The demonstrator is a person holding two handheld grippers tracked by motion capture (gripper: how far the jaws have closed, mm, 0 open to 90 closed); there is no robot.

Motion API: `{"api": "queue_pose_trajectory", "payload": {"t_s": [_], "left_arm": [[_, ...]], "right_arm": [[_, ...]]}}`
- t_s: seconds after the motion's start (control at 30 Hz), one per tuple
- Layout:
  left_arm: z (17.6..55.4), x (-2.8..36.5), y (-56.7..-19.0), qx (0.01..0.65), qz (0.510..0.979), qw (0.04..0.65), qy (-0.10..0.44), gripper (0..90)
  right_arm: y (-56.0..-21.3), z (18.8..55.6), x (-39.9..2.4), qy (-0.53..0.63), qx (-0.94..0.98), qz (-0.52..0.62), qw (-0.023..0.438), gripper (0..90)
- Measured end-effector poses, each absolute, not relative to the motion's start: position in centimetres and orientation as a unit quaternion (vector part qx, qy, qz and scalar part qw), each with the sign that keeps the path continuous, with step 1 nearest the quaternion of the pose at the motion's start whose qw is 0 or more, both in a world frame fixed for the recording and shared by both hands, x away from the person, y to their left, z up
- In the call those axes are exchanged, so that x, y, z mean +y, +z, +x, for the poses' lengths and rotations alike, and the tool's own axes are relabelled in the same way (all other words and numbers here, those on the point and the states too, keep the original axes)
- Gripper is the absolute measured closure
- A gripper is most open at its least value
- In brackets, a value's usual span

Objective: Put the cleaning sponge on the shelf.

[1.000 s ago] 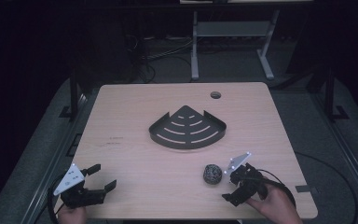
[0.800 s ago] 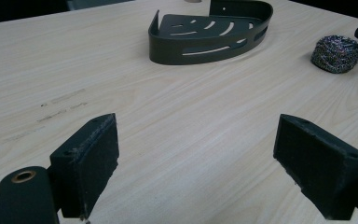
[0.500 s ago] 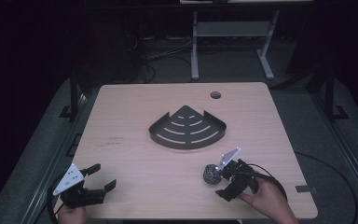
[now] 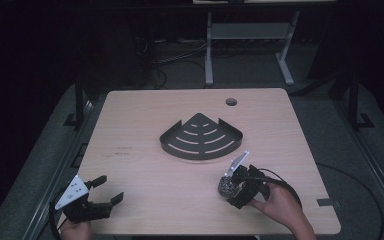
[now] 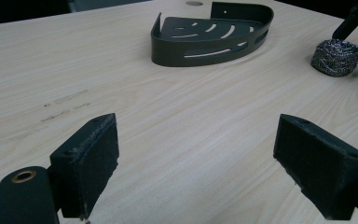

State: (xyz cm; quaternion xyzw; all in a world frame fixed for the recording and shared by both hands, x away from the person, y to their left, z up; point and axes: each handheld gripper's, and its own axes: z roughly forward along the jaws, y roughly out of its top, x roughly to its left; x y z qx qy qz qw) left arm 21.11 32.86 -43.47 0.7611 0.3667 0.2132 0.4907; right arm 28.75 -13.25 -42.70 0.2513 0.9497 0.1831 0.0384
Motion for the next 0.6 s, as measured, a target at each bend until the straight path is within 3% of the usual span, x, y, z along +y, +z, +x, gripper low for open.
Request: {"api": "queue_pose_trajectory", "payload": {"t_s": [0.6], "left_arm": [[21.1, 33.1, -43.5, 0.369, 0.759, 0.492, 0.213, 13.3]], "right_arm": [[-43.3, 30.1, -11.9, 0.156, 0.956, 0.247, 0.031, 15.1]]}}
